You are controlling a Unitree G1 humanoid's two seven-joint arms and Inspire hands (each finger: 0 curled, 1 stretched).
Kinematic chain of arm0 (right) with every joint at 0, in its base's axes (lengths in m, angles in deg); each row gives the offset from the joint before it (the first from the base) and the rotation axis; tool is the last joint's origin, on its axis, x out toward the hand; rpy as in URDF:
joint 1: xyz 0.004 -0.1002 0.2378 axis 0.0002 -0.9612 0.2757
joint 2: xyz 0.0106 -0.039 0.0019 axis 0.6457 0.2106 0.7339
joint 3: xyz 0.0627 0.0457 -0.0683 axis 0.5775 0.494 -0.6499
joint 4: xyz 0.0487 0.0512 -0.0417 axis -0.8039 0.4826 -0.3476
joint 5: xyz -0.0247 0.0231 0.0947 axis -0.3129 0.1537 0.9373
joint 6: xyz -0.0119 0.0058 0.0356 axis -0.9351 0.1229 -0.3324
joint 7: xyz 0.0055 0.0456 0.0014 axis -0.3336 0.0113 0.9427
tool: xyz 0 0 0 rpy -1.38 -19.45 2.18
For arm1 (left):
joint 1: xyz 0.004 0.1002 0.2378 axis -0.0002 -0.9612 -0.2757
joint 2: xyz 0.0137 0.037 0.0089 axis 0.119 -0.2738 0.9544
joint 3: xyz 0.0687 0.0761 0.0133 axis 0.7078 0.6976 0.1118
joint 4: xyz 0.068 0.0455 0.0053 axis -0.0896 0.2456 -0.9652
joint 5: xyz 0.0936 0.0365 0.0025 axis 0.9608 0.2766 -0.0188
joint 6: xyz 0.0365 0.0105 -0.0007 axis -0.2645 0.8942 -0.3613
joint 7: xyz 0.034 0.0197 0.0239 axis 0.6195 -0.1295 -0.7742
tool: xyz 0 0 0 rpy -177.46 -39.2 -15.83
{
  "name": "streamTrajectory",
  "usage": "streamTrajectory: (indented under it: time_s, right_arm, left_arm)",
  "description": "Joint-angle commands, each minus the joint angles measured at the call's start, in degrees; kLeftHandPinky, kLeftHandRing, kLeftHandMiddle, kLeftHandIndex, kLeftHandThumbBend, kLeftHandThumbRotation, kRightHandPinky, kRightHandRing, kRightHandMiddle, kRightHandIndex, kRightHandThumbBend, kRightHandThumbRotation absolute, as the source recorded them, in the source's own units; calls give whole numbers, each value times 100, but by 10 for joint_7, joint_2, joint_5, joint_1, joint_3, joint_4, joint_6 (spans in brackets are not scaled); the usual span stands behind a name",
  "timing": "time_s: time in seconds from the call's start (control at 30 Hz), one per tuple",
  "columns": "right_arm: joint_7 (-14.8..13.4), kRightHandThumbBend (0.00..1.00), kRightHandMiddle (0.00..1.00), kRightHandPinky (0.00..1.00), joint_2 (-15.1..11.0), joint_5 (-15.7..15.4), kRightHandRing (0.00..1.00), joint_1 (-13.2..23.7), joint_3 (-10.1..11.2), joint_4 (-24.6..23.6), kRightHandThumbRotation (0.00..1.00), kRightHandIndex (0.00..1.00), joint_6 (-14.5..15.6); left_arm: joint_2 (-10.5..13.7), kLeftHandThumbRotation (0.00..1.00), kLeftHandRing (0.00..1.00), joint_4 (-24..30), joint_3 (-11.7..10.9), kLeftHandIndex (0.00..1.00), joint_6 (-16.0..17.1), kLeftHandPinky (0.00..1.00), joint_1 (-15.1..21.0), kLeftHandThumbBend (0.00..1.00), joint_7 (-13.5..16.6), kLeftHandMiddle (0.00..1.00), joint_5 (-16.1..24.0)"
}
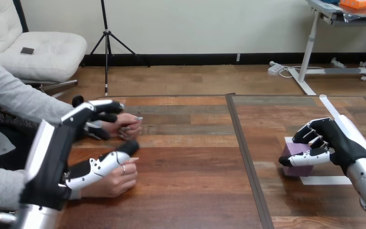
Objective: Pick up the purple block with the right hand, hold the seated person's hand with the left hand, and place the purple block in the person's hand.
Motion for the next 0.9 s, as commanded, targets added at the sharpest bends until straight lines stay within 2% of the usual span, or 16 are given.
streamTrajectory:
  time_s: [0.0, 0.13, 0.3, 0.53, 0.87]
  right_arm:
    - [-8, 81, 45, 38, -13, 7, 42, 26, 9, -41, 0, 45, -22]
    - [-6, 81, 45, 38, -13, 7, 42, 27, 9, -43, 0, 45, -24]
    - [5, 81, 45, 38, -10, 15, 42, 28, 13, -44, 0, 45, -27]
    - [4, 81, 44, 38, -9, 16, 41, 27, 13, -52, 0, 45, -33]
    - [3, 81, 43, 36, -9, 17, 39, 27, 12, -55, 0, 44, -39]
  left_arm:
    - [30, 51, 71, 93, -16, 72, -31, 53, 1, 99, 13, 75, 48]
    - [56, 50, 74, 134, -24, 76, -70, 54, -9, 100, -8, 78, 69]
    - [82, 49, 77, 162, -30, 79, -104, 56, -15, 100, -29, 82, 79]
    - [123, 48, 80, 195, -35, 83, -163, 58, -21, 100, -68, 86, 93]
    - [178, 44, 82, 179, -26, 86, -182, 63, -19, 100, -99, 87, 98]
